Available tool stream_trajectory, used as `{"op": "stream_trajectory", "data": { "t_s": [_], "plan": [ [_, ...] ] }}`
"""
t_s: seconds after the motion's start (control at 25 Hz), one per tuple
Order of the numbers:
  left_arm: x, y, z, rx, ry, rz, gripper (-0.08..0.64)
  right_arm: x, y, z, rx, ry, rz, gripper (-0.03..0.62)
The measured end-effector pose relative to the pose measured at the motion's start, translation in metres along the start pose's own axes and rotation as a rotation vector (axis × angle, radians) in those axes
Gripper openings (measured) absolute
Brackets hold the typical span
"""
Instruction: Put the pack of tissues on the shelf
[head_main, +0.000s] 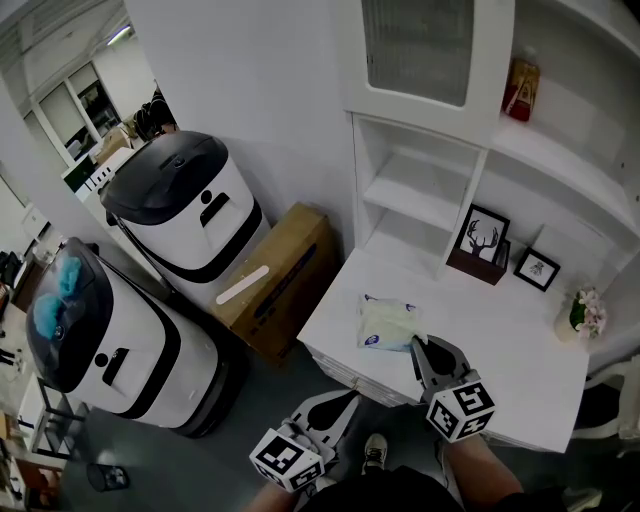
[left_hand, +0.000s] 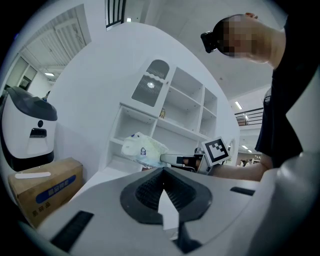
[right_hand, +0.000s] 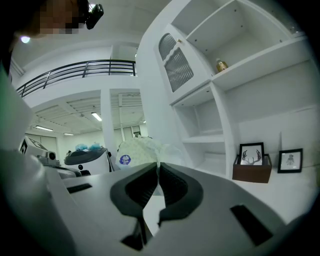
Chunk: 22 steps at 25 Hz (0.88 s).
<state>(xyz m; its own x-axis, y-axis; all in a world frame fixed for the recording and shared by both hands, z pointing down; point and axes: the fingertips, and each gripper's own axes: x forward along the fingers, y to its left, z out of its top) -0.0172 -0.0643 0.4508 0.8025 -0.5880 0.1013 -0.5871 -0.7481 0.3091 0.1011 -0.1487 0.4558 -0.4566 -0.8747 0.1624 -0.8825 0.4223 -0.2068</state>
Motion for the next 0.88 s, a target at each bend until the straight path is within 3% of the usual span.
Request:
{"op": "stream_trajectory", "data": {
  "t_s": [0.88],
  "plan": [
    [0.047, -0.008, 0.024, 0.032, -0.013, 0.029, 0.005, 0.003, -0.049, 0.03, 0.006, -0.057, 0.024, 0.009]
  ]
}}
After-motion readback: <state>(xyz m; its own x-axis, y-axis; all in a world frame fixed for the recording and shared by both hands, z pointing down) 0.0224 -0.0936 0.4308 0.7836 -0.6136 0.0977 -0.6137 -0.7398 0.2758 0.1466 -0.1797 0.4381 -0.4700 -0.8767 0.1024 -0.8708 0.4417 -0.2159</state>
